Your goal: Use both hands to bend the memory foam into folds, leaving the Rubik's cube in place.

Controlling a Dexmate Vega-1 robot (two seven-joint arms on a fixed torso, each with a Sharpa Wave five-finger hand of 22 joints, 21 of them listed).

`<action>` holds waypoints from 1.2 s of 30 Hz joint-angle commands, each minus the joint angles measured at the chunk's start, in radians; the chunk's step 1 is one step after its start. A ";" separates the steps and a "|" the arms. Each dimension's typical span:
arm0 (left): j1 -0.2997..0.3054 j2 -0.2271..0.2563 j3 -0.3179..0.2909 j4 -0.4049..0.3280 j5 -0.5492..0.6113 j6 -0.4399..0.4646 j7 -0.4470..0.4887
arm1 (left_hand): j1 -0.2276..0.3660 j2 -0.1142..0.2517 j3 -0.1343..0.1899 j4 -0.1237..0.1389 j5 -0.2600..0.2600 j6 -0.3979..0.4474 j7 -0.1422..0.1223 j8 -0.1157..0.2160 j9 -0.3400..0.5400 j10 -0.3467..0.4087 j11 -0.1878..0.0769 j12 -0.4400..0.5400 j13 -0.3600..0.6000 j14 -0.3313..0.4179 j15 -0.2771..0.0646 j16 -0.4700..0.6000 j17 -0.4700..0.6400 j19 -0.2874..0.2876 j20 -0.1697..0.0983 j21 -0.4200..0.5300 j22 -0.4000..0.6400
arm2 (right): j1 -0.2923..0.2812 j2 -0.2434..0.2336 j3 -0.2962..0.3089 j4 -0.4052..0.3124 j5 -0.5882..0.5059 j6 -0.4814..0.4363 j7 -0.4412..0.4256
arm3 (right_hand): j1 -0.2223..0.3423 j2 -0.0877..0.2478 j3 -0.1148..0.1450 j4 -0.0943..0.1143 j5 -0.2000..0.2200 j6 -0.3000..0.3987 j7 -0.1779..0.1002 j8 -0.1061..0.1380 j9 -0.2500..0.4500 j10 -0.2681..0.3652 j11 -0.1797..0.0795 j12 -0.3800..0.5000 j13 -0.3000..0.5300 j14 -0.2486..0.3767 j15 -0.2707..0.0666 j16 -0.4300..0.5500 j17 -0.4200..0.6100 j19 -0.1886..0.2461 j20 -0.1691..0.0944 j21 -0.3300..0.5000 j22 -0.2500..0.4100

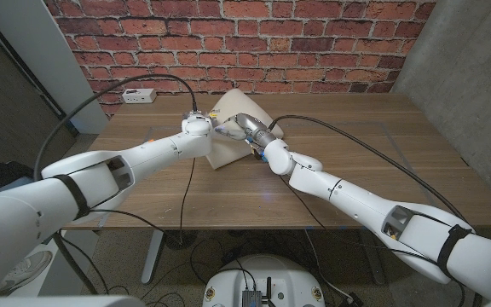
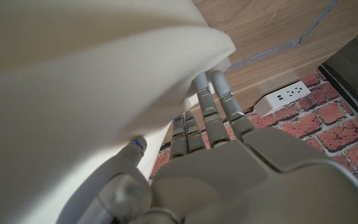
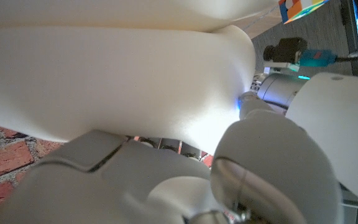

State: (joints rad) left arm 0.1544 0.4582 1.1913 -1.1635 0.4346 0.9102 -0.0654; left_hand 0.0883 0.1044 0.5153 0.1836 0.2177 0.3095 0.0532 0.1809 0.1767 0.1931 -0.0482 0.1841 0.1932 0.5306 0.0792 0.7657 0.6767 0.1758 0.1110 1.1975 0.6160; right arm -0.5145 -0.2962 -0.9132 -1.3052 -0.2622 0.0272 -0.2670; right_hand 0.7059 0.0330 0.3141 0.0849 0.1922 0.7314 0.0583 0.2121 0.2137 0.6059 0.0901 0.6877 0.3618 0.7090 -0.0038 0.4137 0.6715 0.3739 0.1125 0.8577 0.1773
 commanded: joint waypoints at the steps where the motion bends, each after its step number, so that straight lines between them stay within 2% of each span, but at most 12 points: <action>1: -0.012 -0.034 0.007 0.079 0.003 -0.065 -0.016 | -0.010 0.077 0.022 -0.003 0.014 -0.025 -0.009 -0.006 0.002 -0.024 -0.006 -0.006 0.003 -0.008 -0.006 -0.008 -0.007 -0.002 0.004 0.009 -0.002 | -0.038 0.044 0.122 0.151 0.205 0.281 -0.029 | -0.085 -0.013 -0.027 0.036 -0.006 0.007 0.017 -0.004 0.001 0.014 0.017 0.007 0.004 0.023 0.009 0.013 0.005 0.027 0.005 0.004 0.005; 4: -0.014 -0.044 0.010 0.096 0.008 -0.066 -0.016 | -0.007 0.083 0.032 -0.007 0.017 -0.035 -0.013 -0.007 0.002 -0.032 -0.006 -0.006 0.003 -0.011 -0.008 -0.010 -0.010 -0.003 0.002 0.012 -0.004 | -0.044 0.056 0.146 0.174 0.255 0.321 -0.010 | -0.164 -0.038 -0.066 0.060 -0.003 0.005 0.025 -0.008 0.001 0.014 0.023 0.007 0.007 0.021 0.021 0.015 0.011 0.037 0.013 0.003 0.007; 11: -0.017 -0.055 0.010 0.116 0.012 -0.077 -0.016 | -0.007 0.077 0.039 -0.010 0.019 -0.037 -0.014 -0.004 0.001 -0.036 -0.006 -0.004 0.002 -0.008 -0.007 -0.010 -0.015 -0.005 0.000 0.015 -0.007 | -0.058 0.089 0.196 0.223 0.353 0.404 0.015 | -0.269 -0.082 -0.125 0.078 0.008 -0.011 0.032 -0.015 0.001 0.005 0.034 0.003 0.011 0.002 0.038 0.012 0.020 0.037 0.024 -0.006 0.009; 18: -0.017 -0.052 0.008 0.109 0.015 -0.083 -0.023 | -0.011 0.067 0.039 -0.012 0.019 -0.036 -0.014 -0.001 0.001 -0.034 -0.005 -0.001 0.002 -0.004 -0.009 -0.010 -0.018 -0.005 -0.002 0.019 -0.010 | -0.064 0.128 0.231 0.281 0.372 0.500 -0.036 | -0.360 -0.074 -0.159 0.084 0.028 -0.015 0.036 -0.013 0.001 -0.034 0.044 -0.030 -0.008 -0.061 0.053 -0.021 0.006 -0.005 0.030 -0.032 0.008; 20: -0.017 -0.053 0.009 0.109 0.019 -0.078 -0.021 | -0.011 0.065 0.039 -0.012 0.019 -0.035 -0.012 -0.001 0.001 -0.034 -0.005 0.000 0.002 -0.003 -0.009 -0.009 -0.018 -0.005 -0.003 0.019 -0.011 | -0.065 0.119 0.232 0.269 0.348 0.493 -0.056 | -0.377 -0.057 -0.161 0.060 0.045 -0.026 0.033 -0.009 0.000 -0.099 0.050 -0.082 -0.033 -0.142 0.053 -0.074 -0.030 -0.048 0.014 -0.063 0.005; 22: -0.016 -0.050 0.006 0.103 0.017 -0.079 -0.026 | -0.012 0.064 0.039 -0.013 0.020 -0.033 -0.011 0.000 0.001 -0.034 -0.006 0.000 0.002 -0.002 -0.008 -0.009 -0.019 -0.004 -0.003 0.021 -0.012 | -0.071 0.092 0.225 0.215 0.304 0.429 -0.078 | -0.294 -0.007 -0.113 0.004 0.050 -0.024 0.031 -0.002 -0.002 -0.145 0.036 -0.132 -0.057 -0.205 0.042 -0.111 -0.066 -0.061 -0.006 -0.085 0.002; 24: -0.015 -0.047 0.005 0.098 0.020 -0.080 -0.023 | -0.014 0.062 0.039 -0.013 0.020 -0.034 -0.012 0.000 0.001 -0.035 -0.006 0.001 0.002 -0.002 -0.008 -0.009 -0.018 -0.004 -0.003 0.021 -0.013 | -0.081 0.060 0.212 0.136 0.234 0.321 -0.118 | -0.120 0.068 -0.010 -0.124 0.019 -0.020 0.025 0.002 -0.005 -0.153 0.022 -0.192 -0.097 -0.240 0.034 -0.151 -0.140 -0.079 -0.017 -0.124 -0.002; 25: -0.014 -0.045 0.005 0.094 0.020 -0.081 -0.026 | -0.014 0.062 0.039 -0.013 0.020 -0.034 -0.011 0.001 0.001 -0.034 -0.005 0.001 0.002 -0.002 -0.008 -0.009 -0.018 -0.006 -0.003 0.021 -0.013 | -0.081 0.042 0.201 0.105 0.199 0.277 -0.124 | -0.097 0.077 0.007 -0.146 0.011 -0.024 0.011 0.001 -0.006 -0.160 0.007 -0.207 -0.104 -0.256 0.014 -0.164 -0.157 -0.083 -0.023 -0.133 -0.002; 27: -0.013 -0.046 0.002 0.092 0.020 -0.077 -0.025 | -0.016 0.060 0.039 -0.013 0.020 -0.034 -0.012 0.001 0.001 -0.035 -0.005 0.001 0.002 -0.002 -0.008 -0.008 -0.017 -0.006 -0.004 0.022 -0.014 | -0.079 0.008 0.176 0.042 0.131 0.180 -0.126 | -0.001 0.117 0.071 -0.224 0.001 -0.045 -0.036 -0.005 -0.005 -0.196 -0.057 -0.263 -0.128 -0.314 -0.030 -0.197 -0.210 -0.108 -0.072 -0.165 -0.003; 30: -0.013 -0.042 0.003 0.083 0.022 -0.080 -0.029 | -0.017 0.059 0.039 -0.013 0.020 -0.035 -0.011 0.001 0.001 -0.035 -0.005 0.002 0.002 -0.001 -0.008 -0.008 -0.018 -0.006 -0.003 0.024 -0.015 | -0.060 -0.035 0.130 -0.021 0.039 0.069 -0.096 | 0.043 0.105 0.076 -0.249 -0.015 -0.124 -0.092 -0.025 -0.005 -0.275 -0.106 -0.334 -0.146 -0.411 -0.069 -0.221 -0.254 -0.161 -0.103 -0.209 -0.005; 33: -0.012 -0.041 0.003 0.079 0.026 -0.077 -0.030 | -0.019 0.058 0.039 -0.013 0.020 -0.036 -0.011 0.001 0.001 -0.036 -0.004 0.002 0.002 -0.001 -0.007 -0.008 -0.019 -0.005 -0.003 0.025 -0.017 | -0.044 -0.062 0.096 -0.066 -0.024 -0.019 -0.063 | 0.037 0.091 0.050 -0.237 -0.016 -0.197 -0.133 -0.033 -0.005 -0.328 -0.126 -0.383 -0.154 -0.472 -0.085 -0.224 -0.286 -0.190 -0.113 -0.241 -0.006; 36: -0.010 -0.038 0.001 0.072 0.027 -0.076 -0.031 | -0.021 0.058 0.040 -0.013 0.020 -0.036 -0.012 0.001 0.001 -0.036 -0.005 0.002 0.002 0.000 -0.007 -0.008 -0.019 -0.006 -0.002 0.026 -0.018 | -0.024 -0.086 0.068 -0.100 -0.063 -0.081 -0.008 | 0.014 0.077 0.017 -0.222 -0.013 -0.259 -0.150 -0.032 -0.008 -0.371 -0.132 -0.425 -0.159 -0.553 -0.082 -0.230 -0.320 -0.249 -0.102 -0.288 -0.007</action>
State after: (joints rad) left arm 0.1396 0.4131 1.1967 -1.0721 0.4519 0.8342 -0.0883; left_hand 0.0752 0.1018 0.5499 0.1737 0.2299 0.2744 0.0359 0.1752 0.1761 0.1628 -0.0568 0.1841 0.1931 0.5219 0.0734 0.7599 0.6589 0.1709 0.1088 1.2148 0.5975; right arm -0.5826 -0.2445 -0.7233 -1.1670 -0.1211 0.2672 -0.3464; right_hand 0.7357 0.1274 0.3533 -0.1482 0.1772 0.5147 -0.0755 0.1842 0.2055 0.2645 -0.0357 0.2917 0.2047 0.2068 -0.0395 0.1894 0.3735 0.1618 0.0047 0.6006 0.1684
